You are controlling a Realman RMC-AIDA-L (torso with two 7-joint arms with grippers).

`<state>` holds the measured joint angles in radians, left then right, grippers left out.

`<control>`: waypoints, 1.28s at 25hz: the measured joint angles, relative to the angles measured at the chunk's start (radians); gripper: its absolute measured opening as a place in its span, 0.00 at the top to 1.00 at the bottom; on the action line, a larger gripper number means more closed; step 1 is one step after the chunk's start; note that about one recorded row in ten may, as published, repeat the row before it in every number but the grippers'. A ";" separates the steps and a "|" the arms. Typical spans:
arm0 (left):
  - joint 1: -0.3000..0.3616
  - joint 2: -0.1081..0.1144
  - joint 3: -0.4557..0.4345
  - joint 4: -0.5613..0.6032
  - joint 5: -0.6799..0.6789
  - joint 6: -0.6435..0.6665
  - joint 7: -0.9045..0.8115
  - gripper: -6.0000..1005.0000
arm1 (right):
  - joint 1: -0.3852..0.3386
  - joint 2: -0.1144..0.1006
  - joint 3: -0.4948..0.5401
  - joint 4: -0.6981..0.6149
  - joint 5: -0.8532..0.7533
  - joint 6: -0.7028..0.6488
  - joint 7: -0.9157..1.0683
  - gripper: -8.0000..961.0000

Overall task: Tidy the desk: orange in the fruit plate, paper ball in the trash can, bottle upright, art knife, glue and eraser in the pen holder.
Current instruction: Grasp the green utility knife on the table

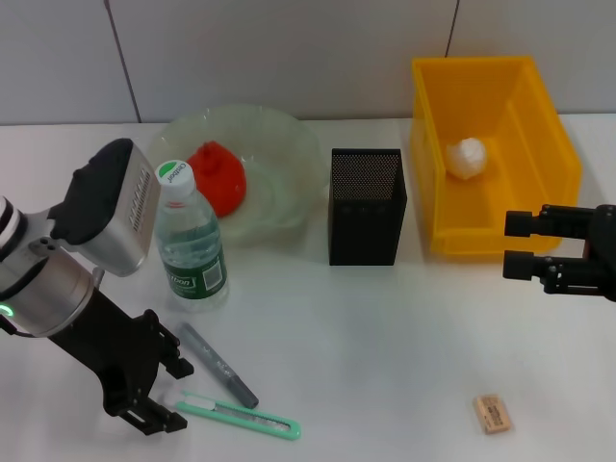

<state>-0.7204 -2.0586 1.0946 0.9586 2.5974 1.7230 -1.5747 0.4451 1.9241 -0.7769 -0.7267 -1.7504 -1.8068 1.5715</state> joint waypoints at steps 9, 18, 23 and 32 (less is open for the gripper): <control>-0.001 -0.003 0.039 -0.006 0.013 -0.045 0.000 0.43 | -0.003 0.001 0.002 -0.002 0.000 -0.001 0.011 0.25; -0.012 -0.006 0.059 -0.023 0.015 -0.064 -0.003 0.45 | 0.003 -0.002 0.002 -0.004 0.000 -0.001 0.012 0.25; -0.013 -0.006 0.083 -0.023 0.015 -0.072 0.000 0.47 | 0.004 -0.002 0.002 -0.002 0.000 0.000 0.012 0.25; -0.010 -0.007 0.107 -0.008 0.011 -0.087 0.000 0.61 | 0.000 0.001 0.003 0.000 0.000 -0.006 0.017 0.25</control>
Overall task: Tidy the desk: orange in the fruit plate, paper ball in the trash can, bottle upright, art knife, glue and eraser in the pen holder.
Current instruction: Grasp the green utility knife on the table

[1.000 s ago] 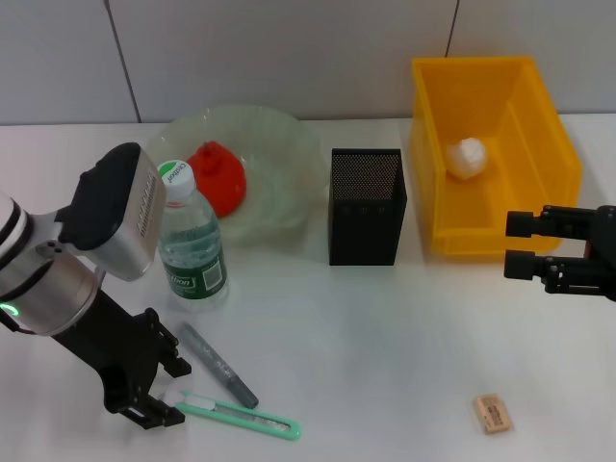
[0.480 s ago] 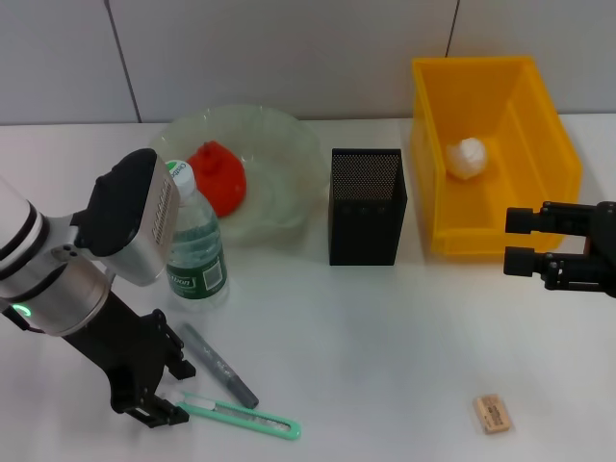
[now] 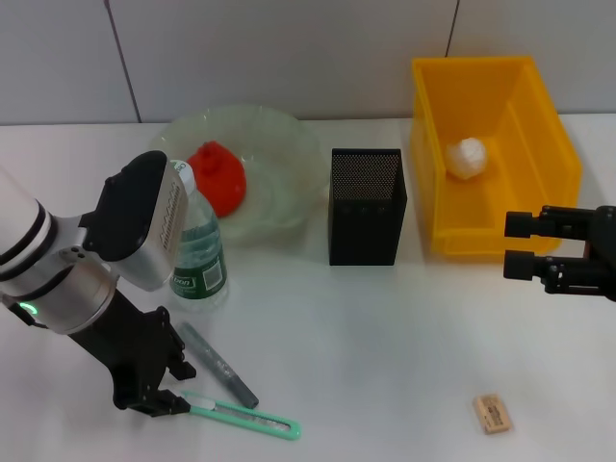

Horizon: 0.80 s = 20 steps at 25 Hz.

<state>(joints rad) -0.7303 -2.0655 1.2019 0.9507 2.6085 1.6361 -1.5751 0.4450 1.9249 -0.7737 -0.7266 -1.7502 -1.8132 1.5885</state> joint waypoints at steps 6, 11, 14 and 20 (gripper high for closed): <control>0.007 -0.001 0.030 0.011 -0.001 -0.015 0.001 0.63 | -0.004 0.005 -0.005 0.000 0.000 -0.001 0.003 0.25; 0.005 -0.001 0.043 0.013 0.001 -0.018 0.002 0.63 | -0.005 0.006 -0.008 0.000 0.000 0.002 0.003 0.25; 0.000 -0.001 0.044 0.015 0.001 -0.018 0.002 0.63 | -0.005 0.006 -0.008 -0.001 0.000 0.002 0.003 0.25; -0.027 0.004 0.040 -0.012 0.002 -0.003 0.002 0.63 | -0.005 0.006 -0.003 -0.001 0.000 0.004 0.003 0.25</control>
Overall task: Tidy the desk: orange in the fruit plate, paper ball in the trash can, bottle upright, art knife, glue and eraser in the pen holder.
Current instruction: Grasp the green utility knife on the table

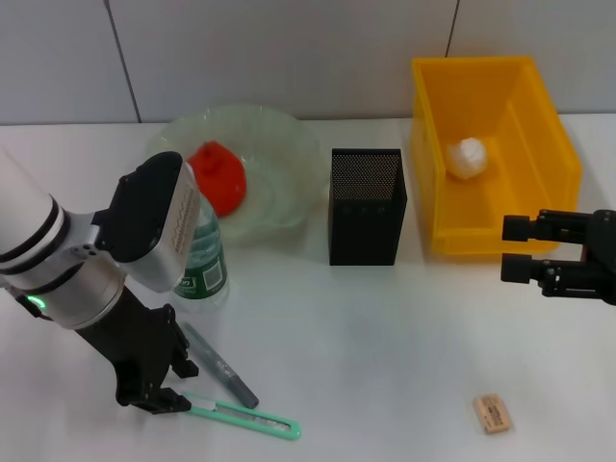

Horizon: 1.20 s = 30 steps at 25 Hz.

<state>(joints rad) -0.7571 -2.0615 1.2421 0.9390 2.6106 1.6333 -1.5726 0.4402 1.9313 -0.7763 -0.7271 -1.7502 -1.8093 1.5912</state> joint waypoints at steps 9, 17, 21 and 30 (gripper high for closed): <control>-0.028 0.003 -0.009 -0.030 0.001 0.015 0.003 0.63 | 0.010 -0.003 0.003 -0.003 0.000 0.002 0.000 0.25; -0.039 0.001 -0.005 -0.024 0.020 0.031 0.005 0.63 | 0.015 -0.007 0.004 0.000 -0.004 0.004 0.002 0.25; -0.042 -0.002 -0.008 0.011 0.029 0.064 0.006 0.63 | 0.015 -0.008 0.005 0.000 -0.010 0.004 0.004 0.25; -0.059 -0.008 0.009 0.009 0.028 0.064 0.034 0.63 | 0.014 -0.010 0.005 0.000 -0.021 0.004 0.014 0.25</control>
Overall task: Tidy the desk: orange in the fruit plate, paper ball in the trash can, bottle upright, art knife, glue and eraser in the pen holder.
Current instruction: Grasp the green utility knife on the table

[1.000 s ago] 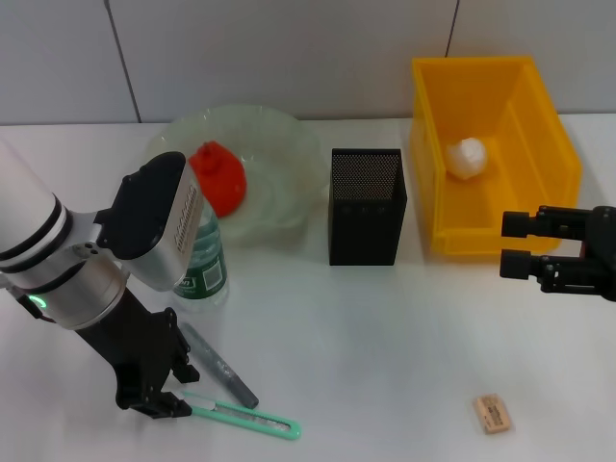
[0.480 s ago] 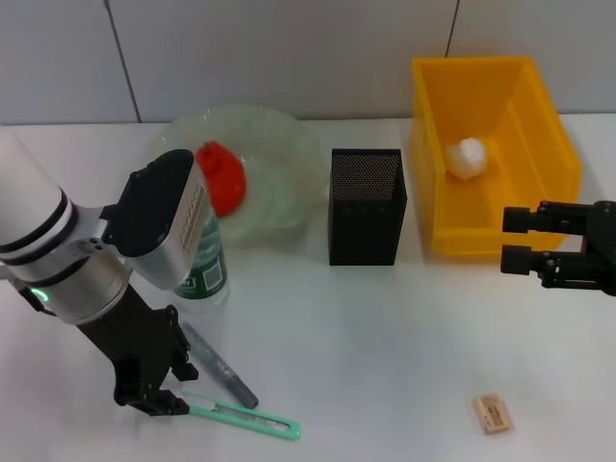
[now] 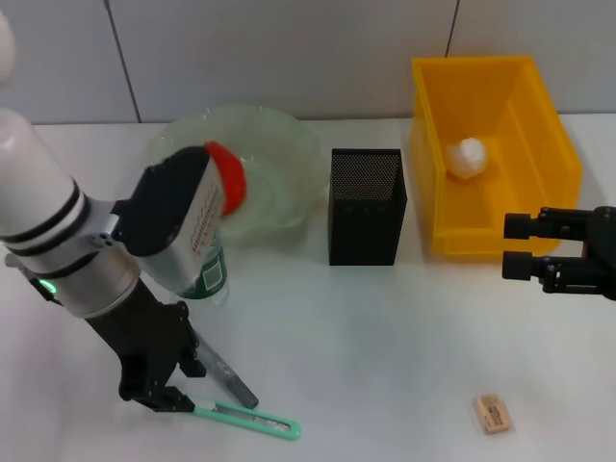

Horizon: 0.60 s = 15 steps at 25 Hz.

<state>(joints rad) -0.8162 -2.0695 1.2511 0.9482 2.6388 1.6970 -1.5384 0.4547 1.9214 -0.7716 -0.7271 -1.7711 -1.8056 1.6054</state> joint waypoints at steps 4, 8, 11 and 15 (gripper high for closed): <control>-0.004 -0.002 0.024 -0.038 -0.001 -0.034 0.004 0.63 | 0.005 -0.003 0.000 0.000 -0.015 0.000 0.010 0.25; 0.003 -0.005 0.044 -0.050 -0.002 -0.057 0.004 0.63 | 0.005 -0.003 0.000 0.000 -0.019 0.000 0.010 0.25; 0.005 -0.005 0.050 -0.066 0.001 -0.074 0.004 0.63 | 0.006 -0.004 0.000 0.000 -0.019 0.000 0.010 0.25; 0.007 -0.005 0.063 -0.074 0.001 -0.086 0.004 0.63 | 0.007 -0.004 0.000 0.000 -0.019 0.000 0.011 0.25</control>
<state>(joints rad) -0.8096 -2.0744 1.3137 0.8746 2.6400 1.6108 -1.5340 0.4615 1.9174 -0.7716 -0.7271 -1.7902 -1.8055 1.6167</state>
